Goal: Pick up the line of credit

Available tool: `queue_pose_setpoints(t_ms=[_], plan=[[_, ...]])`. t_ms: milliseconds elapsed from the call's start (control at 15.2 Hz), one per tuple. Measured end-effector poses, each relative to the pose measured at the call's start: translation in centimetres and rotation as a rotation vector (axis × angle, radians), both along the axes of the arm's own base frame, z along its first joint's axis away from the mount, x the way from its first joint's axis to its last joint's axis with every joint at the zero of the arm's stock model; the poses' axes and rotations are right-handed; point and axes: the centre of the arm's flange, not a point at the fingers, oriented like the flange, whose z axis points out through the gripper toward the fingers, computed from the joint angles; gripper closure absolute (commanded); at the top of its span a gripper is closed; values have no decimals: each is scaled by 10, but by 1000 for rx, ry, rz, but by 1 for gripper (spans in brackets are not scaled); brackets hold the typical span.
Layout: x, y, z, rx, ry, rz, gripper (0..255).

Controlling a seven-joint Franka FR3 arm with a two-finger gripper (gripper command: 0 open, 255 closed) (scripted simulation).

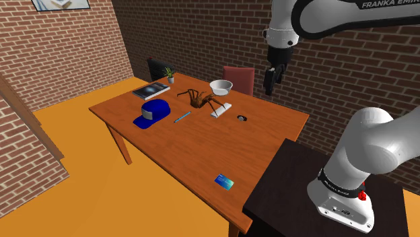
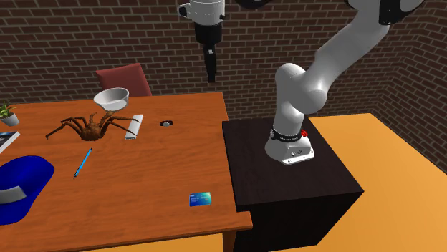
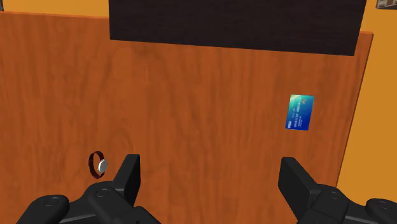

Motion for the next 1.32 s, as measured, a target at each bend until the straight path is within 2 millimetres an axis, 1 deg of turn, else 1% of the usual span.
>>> queue_pose_setpoints(t_ms=[66,198,264,396,528,594,660,924,990,1056,1254,1320], plan=[[0,0,0,0,0,0,0],[5,4,-15,6,6,-1,0],[4,9,-23,10,10,-2,0],[9,15,-48,19,19,-4,0],[15,29,-70,28,28,-6,0],[17,30,-82,33,32,-7,0],[21,35,-94,37,37,-8,0],[26,54,-143,57,54,-13,0],[30,60,-154,61,58,-14,0],[28,63,-167,66,61,-16,0],[35,79,-203,80,75,-19,0],[35,84,-215,85,80,-20,0]])
